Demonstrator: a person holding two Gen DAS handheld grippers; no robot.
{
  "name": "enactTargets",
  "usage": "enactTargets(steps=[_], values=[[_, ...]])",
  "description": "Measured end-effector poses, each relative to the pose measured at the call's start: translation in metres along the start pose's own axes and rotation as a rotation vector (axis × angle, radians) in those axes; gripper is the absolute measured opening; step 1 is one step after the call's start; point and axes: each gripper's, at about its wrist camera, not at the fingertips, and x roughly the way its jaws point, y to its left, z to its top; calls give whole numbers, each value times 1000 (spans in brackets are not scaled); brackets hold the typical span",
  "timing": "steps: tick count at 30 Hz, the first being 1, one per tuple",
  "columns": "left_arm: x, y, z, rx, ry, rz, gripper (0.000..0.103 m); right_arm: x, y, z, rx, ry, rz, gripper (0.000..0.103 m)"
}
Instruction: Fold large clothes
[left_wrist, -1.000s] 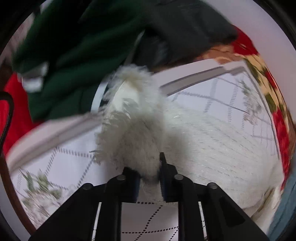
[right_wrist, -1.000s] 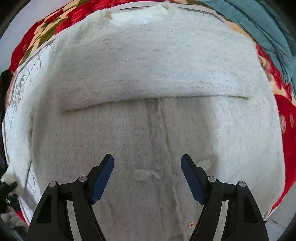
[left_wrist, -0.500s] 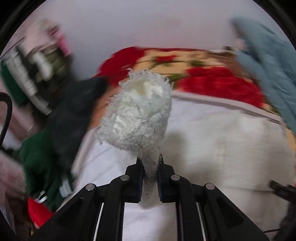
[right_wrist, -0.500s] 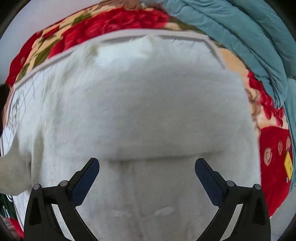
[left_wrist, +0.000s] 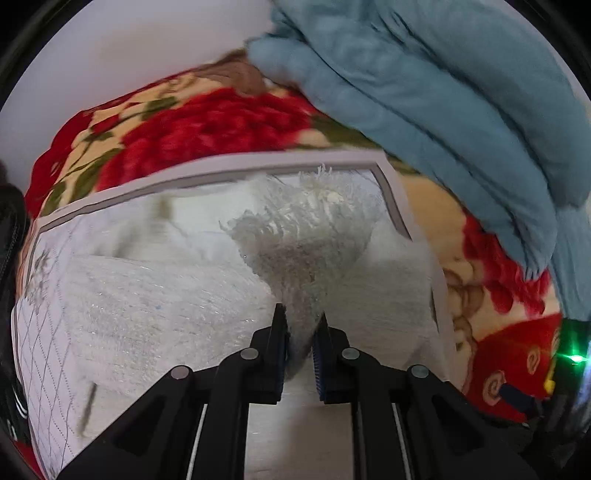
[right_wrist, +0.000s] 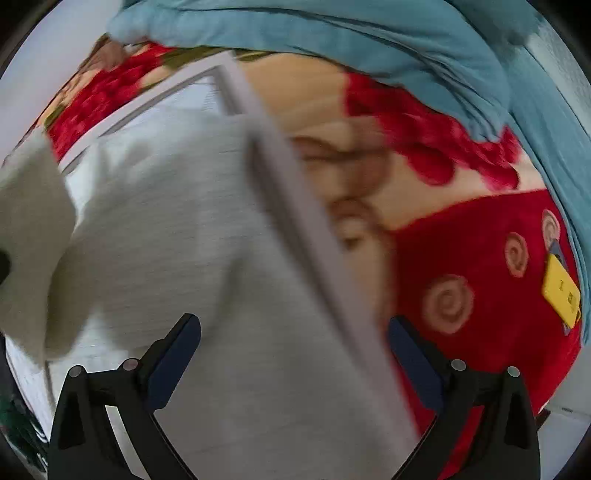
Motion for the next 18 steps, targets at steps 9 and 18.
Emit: enactTargets(steps=[9, 18], values=[[14, -11, -2, -16, 64, -5, 81, 1, -54, 14, 75, 58, 150, 97], [-16, 69, -4, -142, 23, 70, 97, -23, -36, 39, 132, 62, 399, 95]])
